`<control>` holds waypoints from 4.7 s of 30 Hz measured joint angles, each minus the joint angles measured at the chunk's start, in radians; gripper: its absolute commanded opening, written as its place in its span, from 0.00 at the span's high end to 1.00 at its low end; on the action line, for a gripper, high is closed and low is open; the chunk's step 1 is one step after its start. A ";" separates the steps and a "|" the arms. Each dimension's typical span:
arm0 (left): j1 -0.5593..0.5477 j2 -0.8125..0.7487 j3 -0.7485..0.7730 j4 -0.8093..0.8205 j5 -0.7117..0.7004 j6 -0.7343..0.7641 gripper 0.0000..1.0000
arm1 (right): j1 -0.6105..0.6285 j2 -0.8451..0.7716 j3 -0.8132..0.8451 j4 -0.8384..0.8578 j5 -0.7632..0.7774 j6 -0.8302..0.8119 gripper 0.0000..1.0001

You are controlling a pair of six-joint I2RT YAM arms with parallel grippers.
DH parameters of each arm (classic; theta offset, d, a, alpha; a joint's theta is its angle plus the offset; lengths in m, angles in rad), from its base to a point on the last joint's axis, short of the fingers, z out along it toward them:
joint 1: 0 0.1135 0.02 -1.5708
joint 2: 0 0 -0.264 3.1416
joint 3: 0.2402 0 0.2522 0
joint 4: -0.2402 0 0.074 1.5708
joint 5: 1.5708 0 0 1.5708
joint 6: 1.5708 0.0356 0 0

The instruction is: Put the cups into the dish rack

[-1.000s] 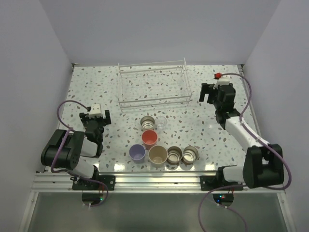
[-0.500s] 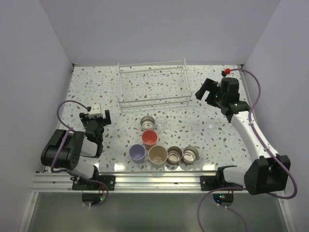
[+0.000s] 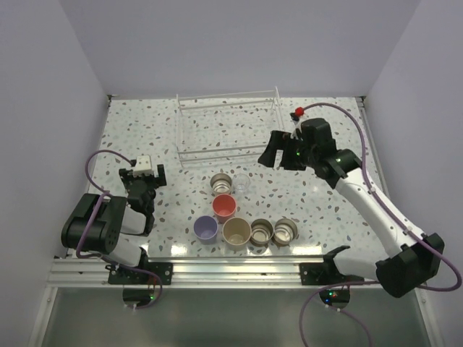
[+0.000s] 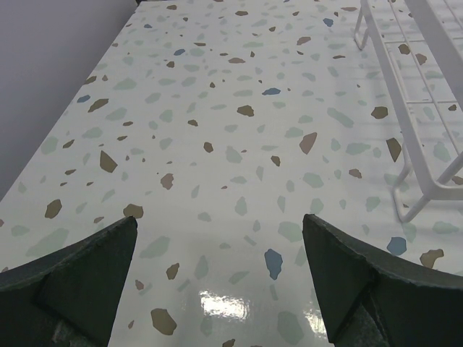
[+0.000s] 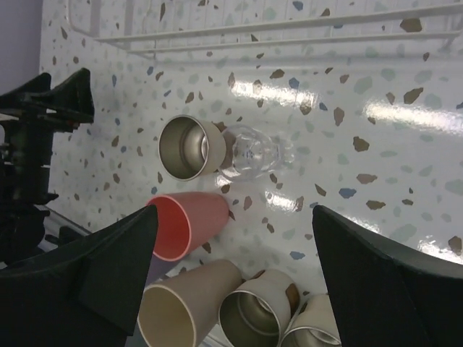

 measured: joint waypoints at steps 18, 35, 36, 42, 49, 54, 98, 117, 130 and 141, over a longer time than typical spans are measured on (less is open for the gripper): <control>0.000 0.000 0.000 0.000 0.000 0.000 0.00 | 0.173 0.369 0.097 -0.093 0.087 -0.015 0.31; 0.000 0.000 0.000 0.000 0.000 0.000 0.00 | 0.212 0.596 0.148 -0.046 0.138 0.012 0.54; 0.000 0.000 0.000 0.000 0.000 0.000 0.00 | 0.212 0.604 0.152 -0.044 0.140 0.013 0.56; 0.000 0.000 0.000 0.000 0.000 0.000 0.00 | 0.213 0.634 0.174 -0.043 0.155 0.016 0.74; 0.000 0.000 0.000 0.000 0.000 0.000 0.00 | 0.214 0.638 0.182 -0.055 0.166 0.011 0.89; 0.000 0.000 0.000 0.000 0.000 0.000 0.00 | 0.214 0.640 0.216 -0.094 0.194 0.000 0.94; 0.003 -0.384 1.177 -1.481 0.644 -0.561 0.00 | 0.190 0.354 0.741 -0.120 -0.027 0.112 1.00; 0.003 -0.530 1.013 -0.841 1.074 -1.116 0.00 | 0.042 0.360 0.402 1.038 -0.474 0.967 1.00; 0.003 -0.426 1.002 -0.530 1.089 -1.309 0.00 | 0.062 0.369 0.355 1.124 -0.499 1.037 1.00; 0.003 -0.377 0.973 -0.492 1.089 -1.343 0.02 | 0.156 0.369 0.334 1.107 -0.499 0.999 1.00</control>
